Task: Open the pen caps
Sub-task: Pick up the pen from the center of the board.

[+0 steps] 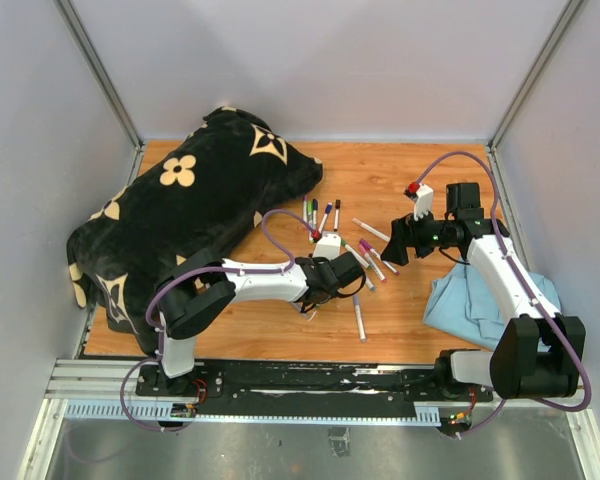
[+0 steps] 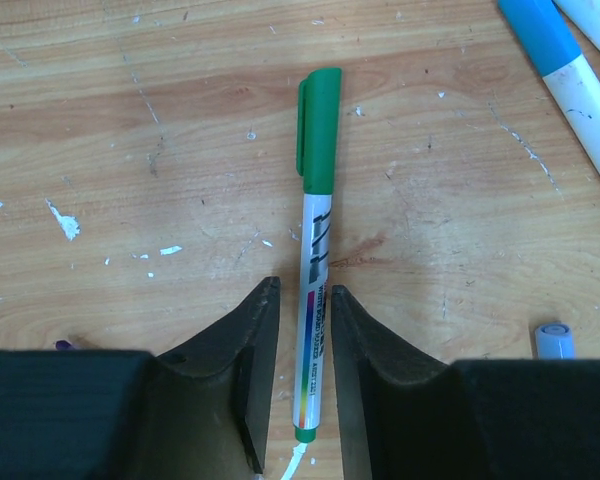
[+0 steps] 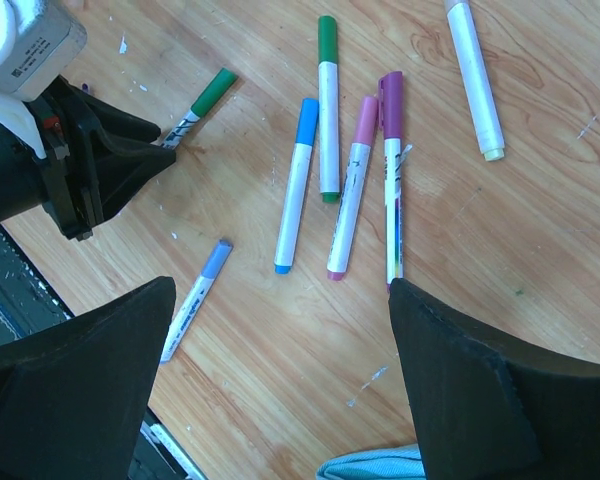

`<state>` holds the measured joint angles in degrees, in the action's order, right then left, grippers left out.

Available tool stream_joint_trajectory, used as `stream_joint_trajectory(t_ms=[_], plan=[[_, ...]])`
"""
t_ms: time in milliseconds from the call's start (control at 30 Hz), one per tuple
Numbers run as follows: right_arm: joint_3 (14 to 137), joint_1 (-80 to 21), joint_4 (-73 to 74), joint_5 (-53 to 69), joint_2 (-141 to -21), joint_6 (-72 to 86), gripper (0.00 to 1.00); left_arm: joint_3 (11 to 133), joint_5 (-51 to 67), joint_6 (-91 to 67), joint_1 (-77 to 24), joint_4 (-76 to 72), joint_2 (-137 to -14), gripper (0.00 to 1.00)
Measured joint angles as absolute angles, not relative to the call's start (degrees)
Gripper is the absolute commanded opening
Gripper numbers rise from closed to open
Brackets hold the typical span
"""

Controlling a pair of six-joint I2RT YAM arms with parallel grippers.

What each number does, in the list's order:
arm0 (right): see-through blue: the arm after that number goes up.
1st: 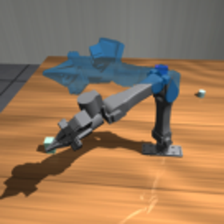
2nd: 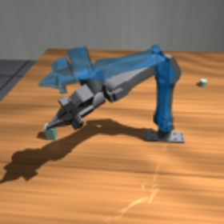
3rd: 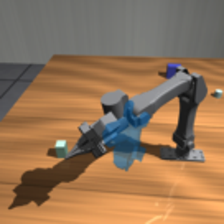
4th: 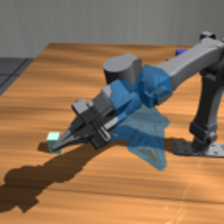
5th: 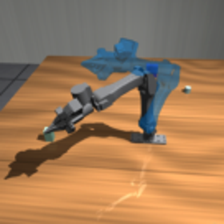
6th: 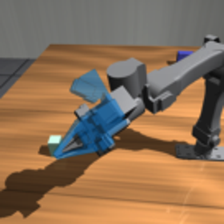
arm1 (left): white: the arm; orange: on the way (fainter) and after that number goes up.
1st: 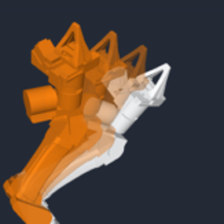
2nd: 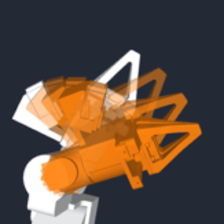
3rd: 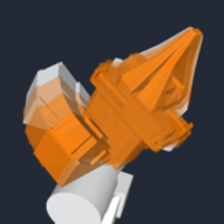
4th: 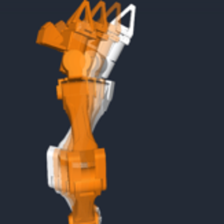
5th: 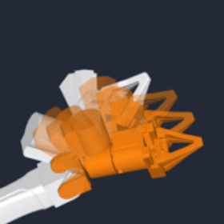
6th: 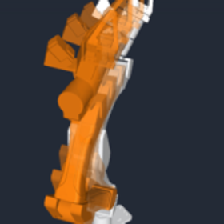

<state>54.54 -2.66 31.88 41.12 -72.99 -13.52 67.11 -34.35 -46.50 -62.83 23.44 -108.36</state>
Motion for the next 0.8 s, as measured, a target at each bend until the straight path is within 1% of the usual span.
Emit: stream_joint_trajectory(t_ms=[200, 267, 367, 500, 600, 800], plan=[[54.5, -2.7, 31.7, 41.7, -73.0, -13.5, 0.89, 68.2, -33.5, -45.8, -62.8, 24.4, -108.9, 0.33], [54.5, -2.7, 31.6, 42.0, -73.0, -13.5, 0.89, 68.6, -33.3, -45.4, -62.8, 24.4, -109.2, 0.31], [54.5, -2.7, 31.6, 42.1, -72.9, -13.5, 0.89, 68.7, -32.8, -45.2, -62.8, 24.3, -109.3, 0.23], [54.5, -2.7, 31.5, 42.7, -72.9, -13.4, 0.89, 68.8, -31.7, -45.0, -62.6, 23.6, -109.3, 0.09], [54.5, -2.7, 31.3, 43.9, -72.9, -13.2, 0.89, 68.8, -31.1, -44.8, -62.3, 23.4, -109.3, 0.01], [53.1, -4.3, 28.7, 49.3, -73.2, -11.2, 0.89, 68.5, -30.0, -44.3, -61.6, 22.7, -108.9, 0.00]])
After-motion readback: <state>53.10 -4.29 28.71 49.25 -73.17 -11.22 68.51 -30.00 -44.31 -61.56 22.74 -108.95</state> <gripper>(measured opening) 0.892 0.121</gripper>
